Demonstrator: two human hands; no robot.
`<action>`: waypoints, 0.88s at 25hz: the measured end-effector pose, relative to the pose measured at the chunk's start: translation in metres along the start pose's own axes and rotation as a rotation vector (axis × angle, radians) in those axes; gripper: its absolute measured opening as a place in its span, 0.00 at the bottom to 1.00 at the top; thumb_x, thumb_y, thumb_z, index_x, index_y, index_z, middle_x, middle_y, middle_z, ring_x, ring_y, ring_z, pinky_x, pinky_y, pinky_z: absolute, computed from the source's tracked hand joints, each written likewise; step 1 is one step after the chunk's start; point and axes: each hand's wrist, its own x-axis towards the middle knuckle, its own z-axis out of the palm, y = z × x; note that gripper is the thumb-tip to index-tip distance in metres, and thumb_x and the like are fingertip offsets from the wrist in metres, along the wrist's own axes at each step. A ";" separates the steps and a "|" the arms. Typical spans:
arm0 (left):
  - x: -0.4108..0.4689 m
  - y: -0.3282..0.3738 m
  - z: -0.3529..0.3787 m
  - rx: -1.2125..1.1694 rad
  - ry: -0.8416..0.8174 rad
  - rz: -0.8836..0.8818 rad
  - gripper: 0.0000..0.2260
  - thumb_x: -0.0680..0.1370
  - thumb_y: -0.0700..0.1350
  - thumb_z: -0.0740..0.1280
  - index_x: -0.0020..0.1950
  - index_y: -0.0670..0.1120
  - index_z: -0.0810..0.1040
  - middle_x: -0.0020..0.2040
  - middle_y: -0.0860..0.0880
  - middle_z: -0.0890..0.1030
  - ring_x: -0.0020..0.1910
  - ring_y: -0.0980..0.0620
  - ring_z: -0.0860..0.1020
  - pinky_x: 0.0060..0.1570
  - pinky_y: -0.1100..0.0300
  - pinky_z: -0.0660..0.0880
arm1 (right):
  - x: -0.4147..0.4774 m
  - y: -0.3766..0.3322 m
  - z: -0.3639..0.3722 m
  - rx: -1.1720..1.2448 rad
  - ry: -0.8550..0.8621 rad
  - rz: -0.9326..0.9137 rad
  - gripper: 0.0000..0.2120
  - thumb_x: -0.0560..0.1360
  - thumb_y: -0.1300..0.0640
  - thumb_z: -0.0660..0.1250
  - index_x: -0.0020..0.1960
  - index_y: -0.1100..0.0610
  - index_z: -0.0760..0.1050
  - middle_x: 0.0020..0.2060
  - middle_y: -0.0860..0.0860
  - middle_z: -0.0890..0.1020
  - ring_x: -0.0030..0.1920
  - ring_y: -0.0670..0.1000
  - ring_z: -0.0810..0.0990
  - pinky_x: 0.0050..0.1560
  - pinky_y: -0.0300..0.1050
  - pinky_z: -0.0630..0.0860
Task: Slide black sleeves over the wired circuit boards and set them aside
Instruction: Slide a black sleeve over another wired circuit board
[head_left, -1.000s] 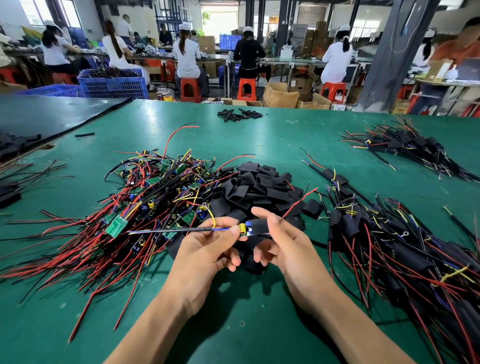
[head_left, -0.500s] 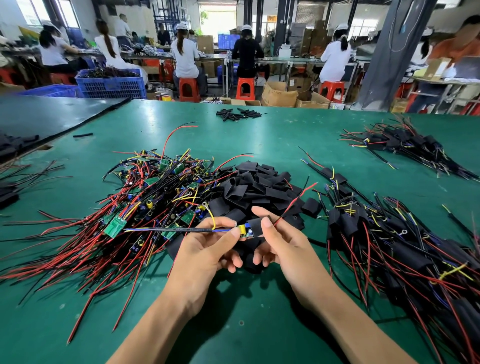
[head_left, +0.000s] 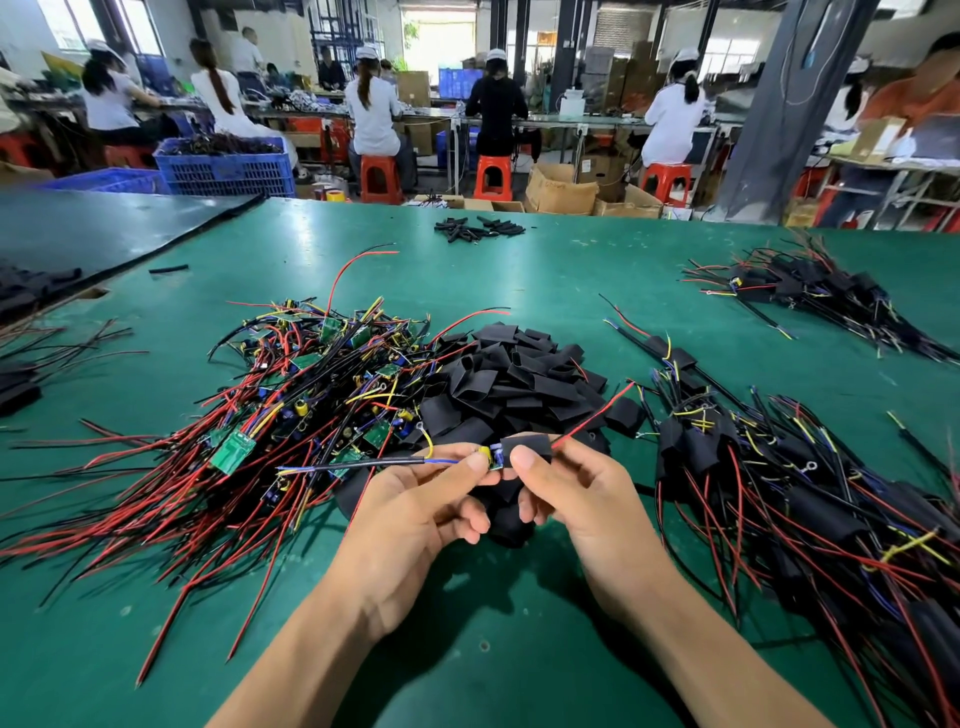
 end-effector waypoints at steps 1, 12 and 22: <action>0.000 0.000 0.000 0.006 0.005 0.010 0.10 0.71 0.44 0.73 0.50 0.40 0.83 0.45 0.40 0.84 0.27 0.51 0.75 0.29 0.63 0.73 | 0.000 0.000 0.000 -0.001 -0.005 -0.001 0.07 0.73 0.52 0.71 0.47 0.54 0.84 0.39 0.52 0.84 0.32 0.48 0.75 0.34 0.37 0.70; 0.001 0.000 -0.001 -0.055 0.020 -0.011 0.18 0.67 0.44 0.75 0.54 0.38 0.84 0.43 0.41 0.81 0.27 0.52 0.74 0.28 0.63 0.72 | 0.001 0.003 0.004 0.085 -0.096 0.072 0.13 0.72 0.53 0.72 0.57 0.50 0.83 0.36 0.50 0.81 0.33 0.48 0.76 0.36 0.39 0.71; 0.003 -0.002 0.000 -0.023 0.164 -0.026 0.12 0.70 0.42 0.73 0.51 0.40 0.82 0.38 0.46 0.82 0.26 0.53 0.73 0.26 0.65 0.69 | 0.001 0.007 0.006 0.088 0.046 0.088 0.09 0.77 0.52 0.69 0.55 0.47 0.84 0.38 0.51 0.83 0.31 0.51 0.78 0.40 0.44 0.72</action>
